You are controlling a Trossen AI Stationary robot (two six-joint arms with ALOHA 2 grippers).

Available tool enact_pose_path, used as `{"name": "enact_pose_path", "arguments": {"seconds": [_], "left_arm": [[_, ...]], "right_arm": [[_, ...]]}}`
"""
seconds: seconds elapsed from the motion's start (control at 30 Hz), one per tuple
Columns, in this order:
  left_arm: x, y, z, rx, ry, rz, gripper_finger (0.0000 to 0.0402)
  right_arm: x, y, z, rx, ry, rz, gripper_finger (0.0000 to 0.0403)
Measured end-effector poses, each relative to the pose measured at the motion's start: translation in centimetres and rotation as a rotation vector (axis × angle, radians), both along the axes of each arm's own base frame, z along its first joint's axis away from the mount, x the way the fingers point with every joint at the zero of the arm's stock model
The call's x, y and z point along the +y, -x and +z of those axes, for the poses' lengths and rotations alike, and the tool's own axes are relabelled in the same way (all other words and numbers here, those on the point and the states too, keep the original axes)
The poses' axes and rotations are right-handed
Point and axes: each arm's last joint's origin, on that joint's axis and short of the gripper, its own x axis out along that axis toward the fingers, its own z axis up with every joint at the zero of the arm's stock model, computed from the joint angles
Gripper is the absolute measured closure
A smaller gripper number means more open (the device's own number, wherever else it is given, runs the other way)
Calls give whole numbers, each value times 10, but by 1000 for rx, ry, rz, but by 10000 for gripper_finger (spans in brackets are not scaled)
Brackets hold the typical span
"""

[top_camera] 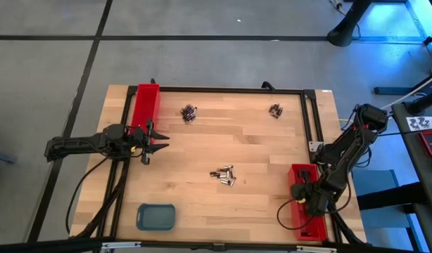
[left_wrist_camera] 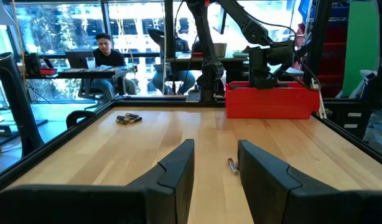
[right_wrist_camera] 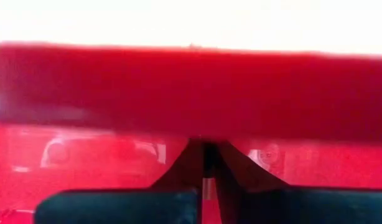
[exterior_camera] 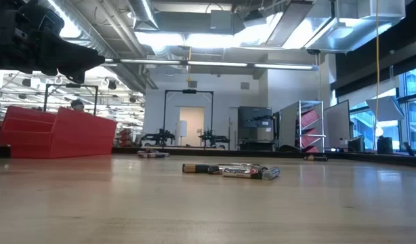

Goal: Sort batteries
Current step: Put the small black battery into the bottom red bin

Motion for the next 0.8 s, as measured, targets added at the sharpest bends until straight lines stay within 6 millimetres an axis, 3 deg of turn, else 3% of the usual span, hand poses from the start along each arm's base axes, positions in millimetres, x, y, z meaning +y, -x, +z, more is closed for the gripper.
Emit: {"name": "enact_pose_path", "arguments": {"seconds": [0.17, 0.47, 0.6, 0.8], "left_arm": [[0, 0, 0, 0, 0, 0, 288], [0, 0, 0, 0, 0, 0, 288], [0, 0, 0, 0, 0, 0, 288], [0, 0, 0, 0, 0, 0, 288]], "right_arm": [[0, 0, 0, 5, -3, 1, 372], [9, -2, 18, 66, -30, 14, 241], [17, -6, 39, 79, -43, 17, 212], [27, -11, 89, 88, -46, 19, 214]]}}
